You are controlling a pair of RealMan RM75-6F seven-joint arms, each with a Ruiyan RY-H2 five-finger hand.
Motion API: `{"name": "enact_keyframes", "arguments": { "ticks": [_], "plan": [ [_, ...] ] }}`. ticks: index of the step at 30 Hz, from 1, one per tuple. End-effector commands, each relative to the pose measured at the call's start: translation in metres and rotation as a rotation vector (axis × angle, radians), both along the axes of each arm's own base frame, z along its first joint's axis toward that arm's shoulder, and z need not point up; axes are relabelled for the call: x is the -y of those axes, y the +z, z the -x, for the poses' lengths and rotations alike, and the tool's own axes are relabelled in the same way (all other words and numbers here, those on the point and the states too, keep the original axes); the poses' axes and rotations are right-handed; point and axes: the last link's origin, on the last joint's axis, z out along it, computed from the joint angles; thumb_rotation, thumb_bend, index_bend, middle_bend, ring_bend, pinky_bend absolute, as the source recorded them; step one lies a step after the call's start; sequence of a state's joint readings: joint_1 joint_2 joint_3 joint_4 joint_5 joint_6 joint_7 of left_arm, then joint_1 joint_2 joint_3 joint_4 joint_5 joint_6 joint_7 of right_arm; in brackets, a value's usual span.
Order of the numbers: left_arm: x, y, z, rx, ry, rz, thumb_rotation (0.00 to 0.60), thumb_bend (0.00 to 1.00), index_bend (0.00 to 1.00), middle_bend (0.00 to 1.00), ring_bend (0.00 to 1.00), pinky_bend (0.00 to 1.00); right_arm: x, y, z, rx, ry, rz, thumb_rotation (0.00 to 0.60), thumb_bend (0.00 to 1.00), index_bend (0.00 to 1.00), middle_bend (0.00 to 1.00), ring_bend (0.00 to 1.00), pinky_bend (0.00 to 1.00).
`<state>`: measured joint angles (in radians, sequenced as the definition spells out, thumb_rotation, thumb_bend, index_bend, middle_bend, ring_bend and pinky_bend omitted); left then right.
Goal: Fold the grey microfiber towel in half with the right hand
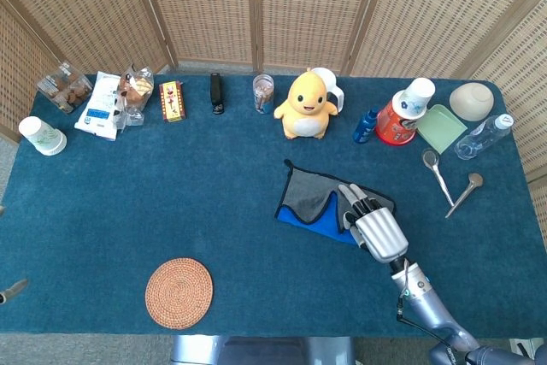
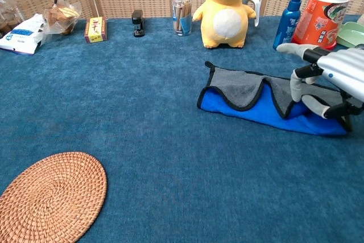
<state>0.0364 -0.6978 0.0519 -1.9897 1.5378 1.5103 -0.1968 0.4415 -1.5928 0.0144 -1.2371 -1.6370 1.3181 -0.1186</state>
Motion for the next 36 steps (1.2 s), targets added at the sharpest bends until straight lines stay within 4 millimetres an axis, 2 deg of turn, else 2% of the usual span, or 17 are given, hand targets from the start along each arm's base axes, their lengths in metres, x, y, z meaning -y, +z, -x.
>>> {"name": "enact_keyframes", "arguments": {
  "ticks": [1, 10, 17, 20, 23, 30, 36],
  "plan": [
    [0.0, 0.0, 0.0, 0.0, 0.0, -0.001, 0.6, 0.14, 0.0, 0.0, 0.0, 0.0, -0.001, 0.0, 0.002, -0.042, 0.0, -0.004, 0.6, 0.63, 0.46, 0.02, 0.0, 0.38],
    [0.001, 0.001, 0.0, 0.0, -0.001, -0.001, 0.6, 0.14, 0.0, 0.0, 0.0, 0.0, -0.01, 0.004, -0.002, -0.09, -0.023, -0.044, 0.6, 0.64, 0.15, 0.0, 0.0, 0.38],
    [0.001, 0.001, 0.0, 0.002, -0.004, 0.002, 0.6, 0.13, 0.0, 0.0, 0.0, 0.0, -0.011, 0.007, -0.002, -0.109, -0.034, -0.043, 0.6, 0.63, 0.09, 0.0, 0.0, 0.37],
    [0.001, 0.001, 0.0, 0.003, -0.003, 0.003, 0.6, 0.14, 0.0, 0.0, 0.0, 0.0, -0.016, 0.006, -0.002, -0.121, -0.064, -0.083, 0.6, 0.57, 0.01, 0.0, 0.0, 0.34],
    [0.001, 0.001, 0.0, 0.003, -0.002, 0.002, 0.6, 0.14, 0.0, 0.0, 0.0, 0.0, -0.02, 0.009, -0.008, -0.124, -0.067, -0.088, 0.6, 0.46, 0.0, 0.0, 0.0, 0.33],
    [0.001, 0.0, 0.0, 0.002, -0.003, 0.007, 0.6, 0.14, 0.0, 0.0, 0.0, 0.0, -0.025, 0.014, -0.02, -0.121, -0.055, -0.093, 0.6, 0.41, 0.0, 0.0, 0.0, 0.33],
    [0.001, 0.0, 0.0, 0.003, -0.002, 0.009, 0.6, 0.14, 0.0, 0.0, 0.0, 0.0, -0.025, 0.007, -0.022, -0.149, -0.05, -0.095, 0.6, 0.41, 0.0, 0.0, 0.0, 0.33]
  ]
}}
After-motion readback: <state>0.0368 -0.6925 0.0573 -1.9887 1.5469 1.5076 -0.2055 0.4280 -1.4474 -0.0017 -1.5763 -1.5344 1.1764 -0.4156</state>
